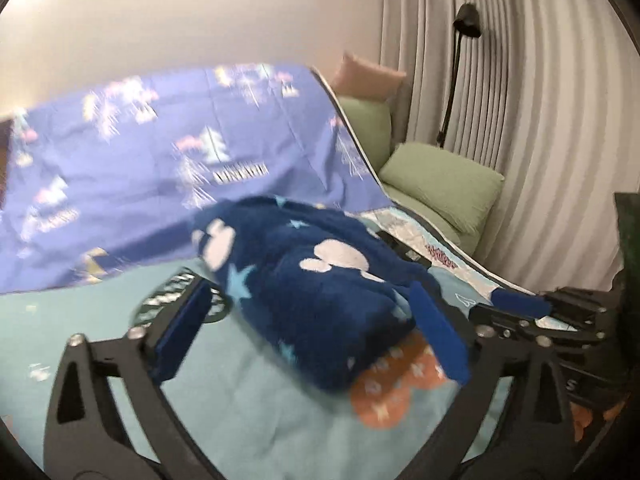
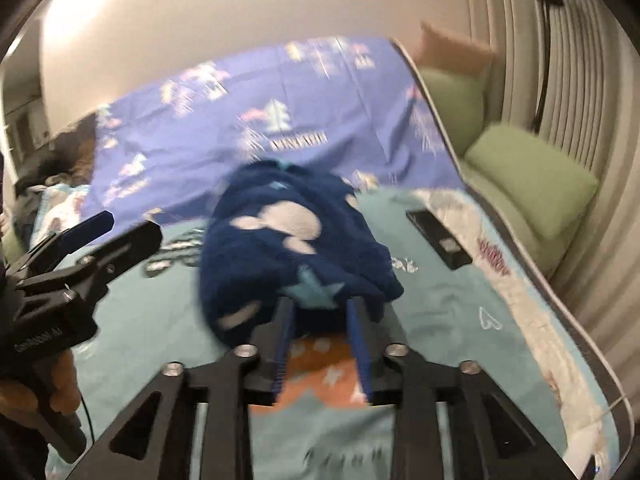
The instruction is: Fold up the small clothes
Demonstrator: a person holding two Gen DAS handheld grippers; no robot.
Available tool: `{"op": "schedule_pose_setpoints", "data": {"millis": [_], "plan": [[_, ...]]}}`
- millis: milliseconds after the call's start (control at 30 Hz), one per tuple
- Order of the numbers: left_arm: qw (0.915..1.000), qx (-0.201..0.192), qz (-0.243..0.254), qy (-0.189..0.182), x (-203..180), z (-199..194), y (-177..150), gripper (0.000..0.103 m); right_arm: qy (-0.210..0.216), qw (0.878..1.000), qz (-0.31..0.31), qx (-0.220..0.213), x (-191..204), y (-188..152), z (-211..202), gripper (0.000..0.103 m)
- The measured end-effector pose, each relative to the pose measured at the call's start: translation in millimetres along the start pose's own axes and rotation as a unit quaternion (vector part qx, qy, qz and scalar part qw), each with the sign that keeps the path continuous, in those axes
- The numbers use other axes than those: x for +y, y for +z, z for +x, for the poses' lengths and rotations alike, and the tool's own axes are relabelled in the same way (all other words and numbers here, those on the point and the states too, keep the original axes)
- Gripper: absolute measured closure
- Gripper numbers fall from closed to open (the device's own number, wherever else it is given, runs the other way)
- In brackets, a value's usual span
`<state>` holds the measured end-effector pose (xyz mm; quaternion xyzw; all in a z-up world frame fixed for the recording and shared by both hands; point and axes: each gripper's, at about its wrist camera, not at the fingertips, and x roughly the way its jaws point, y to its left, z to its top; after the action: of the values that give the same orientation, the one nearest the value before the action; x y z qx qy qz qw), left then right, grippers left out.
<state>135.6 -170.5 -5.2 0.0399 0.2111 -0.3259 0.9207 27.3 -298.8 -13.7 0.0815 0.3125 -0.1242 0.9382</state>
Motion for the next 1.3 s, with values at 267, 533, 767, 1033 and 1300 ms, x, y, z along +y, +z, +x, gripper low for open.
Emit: {"op": "schedule_pose_setpoints", "data": {"millis": [267, 533, 767, 1033, 1300], "plan": [[0.9977, -0.005, 0.018, 0.065, -21.2, -91.8, -25.9, 0.001, -0.014, 0.998, 0.007, -0.057, 26.7, -31.6, -102.1, 0.029], [0.9963, 0.002, -0.003, 0.086, -20.5, -149.5, -49.8, 0.001, -0.021, 0.998, 0.014, -0.049, 38.7, -61.4, -140.8, 0.023], [0.9961, 0.004, 0.006, 0.088, -26.8, -172.2, -59.7, 0.001, -0.029, 0.998, 0.02, -0.043, 46.3, -76.2, -156.3, 0.023], [0.9958, 0.016, -0.002, 0.09, -28.0, -180.1, -70.5, 0.001, -0.038, 0.998, 0.018, -0.047, 51.4, -85.3, -169.4, 0.023], [0.995, 0.0, 0.018, 0.098, -35.8, -193.5, -74.6, 0.001, -0.037, 0.998, 0.018, -0.049, 52.5, -86.6, -172.4, 0.023]]}}
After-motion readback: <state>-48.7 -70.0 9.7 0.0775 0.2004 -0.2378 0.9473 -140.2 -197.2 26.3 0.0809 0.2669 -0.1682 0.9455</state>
